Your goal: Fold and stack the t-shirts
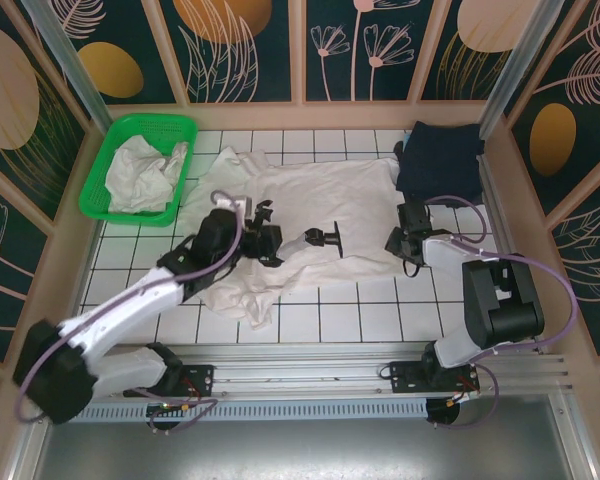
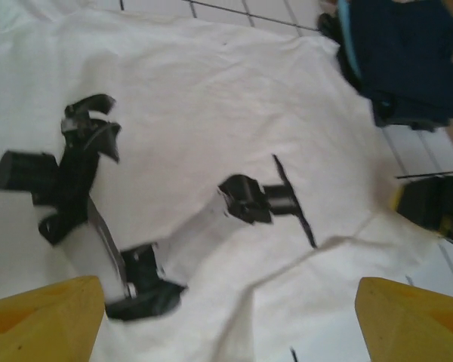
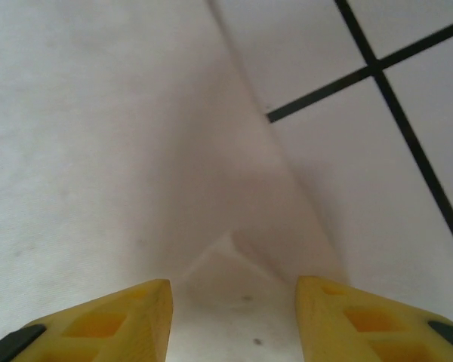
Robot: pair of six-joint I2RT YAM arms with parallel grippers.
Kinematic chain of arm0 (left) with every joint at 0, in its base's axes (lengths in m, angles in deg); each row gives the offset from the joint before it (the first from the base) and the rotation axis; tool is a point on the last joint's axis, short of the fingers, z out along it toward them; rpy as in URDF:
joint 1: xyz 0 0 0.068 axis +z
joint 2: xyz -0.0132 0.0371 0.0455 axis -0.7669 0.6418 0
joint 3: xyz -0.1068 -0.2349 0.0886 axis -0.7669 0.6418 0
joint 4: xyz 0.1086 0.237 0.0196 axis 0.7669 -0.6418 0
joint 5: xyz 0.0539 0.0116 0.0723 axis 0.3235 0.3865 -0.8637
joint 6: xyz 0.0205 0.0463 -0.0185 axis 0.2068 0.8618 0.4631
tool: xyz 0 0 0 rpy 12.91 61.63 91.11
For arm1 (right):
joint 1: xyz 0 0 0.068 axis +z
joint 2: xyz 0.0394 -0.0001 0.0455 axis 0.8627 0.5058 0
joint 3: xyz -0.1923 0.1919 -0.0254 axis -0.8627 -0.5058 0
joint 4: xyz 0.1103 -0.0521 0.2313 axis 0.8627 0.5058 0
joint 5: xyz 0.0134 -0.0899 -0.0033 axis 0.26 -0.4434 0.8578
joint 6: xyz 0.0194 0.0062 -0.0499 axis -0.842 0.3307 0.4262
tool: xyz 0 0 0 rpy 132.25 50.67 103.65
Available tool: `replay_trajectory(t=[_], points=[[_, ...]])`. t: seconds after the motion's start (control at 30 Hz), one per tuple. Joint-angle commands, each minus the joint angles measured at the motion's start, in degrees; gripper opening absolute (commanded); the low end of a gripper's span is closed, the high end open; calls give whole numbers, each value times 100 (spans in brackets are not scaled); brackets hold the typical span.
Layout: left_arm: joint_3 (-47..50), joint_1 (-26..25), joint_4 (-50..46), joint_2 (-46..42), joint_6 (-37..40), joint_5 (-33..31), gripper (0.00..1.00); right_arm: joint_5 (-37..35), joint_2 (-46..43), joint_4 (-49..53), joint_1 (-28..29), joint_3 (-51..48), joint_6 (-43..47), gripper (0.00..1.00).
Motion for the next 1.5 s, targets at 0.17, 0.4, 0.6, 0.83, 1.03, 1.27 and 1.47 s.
replay_trajectory(t=[0.17,0.4,0.6,0.83,1.03,1.27,1.47], points=[[-1661,773,202,2865,769,347,79,-235,289,17,-34,70,-137,34],[-3047,1213,72,4629,797,864,72,-395,-91,496,-34,412,57,5],[-3817,1359,-17,5466,779,1167,71,-615,-666,1048,-50,577,197,1],[-4729,1706,-246,6244,707,1370,65,-580,-1591,1524,-42,128,108,3],[-5153,1798,-373,6578,753,1445,64,-828,-2164,2043,253,-177,-317,5],[-5232,1891,-356,6704,736,1545,64,-1041,-2439,2497,784,-207,-1082,4],[-5243,1926,-351,6667,840,1630,62,-1446,-3069,2697,1029,-479,-1724,16]])
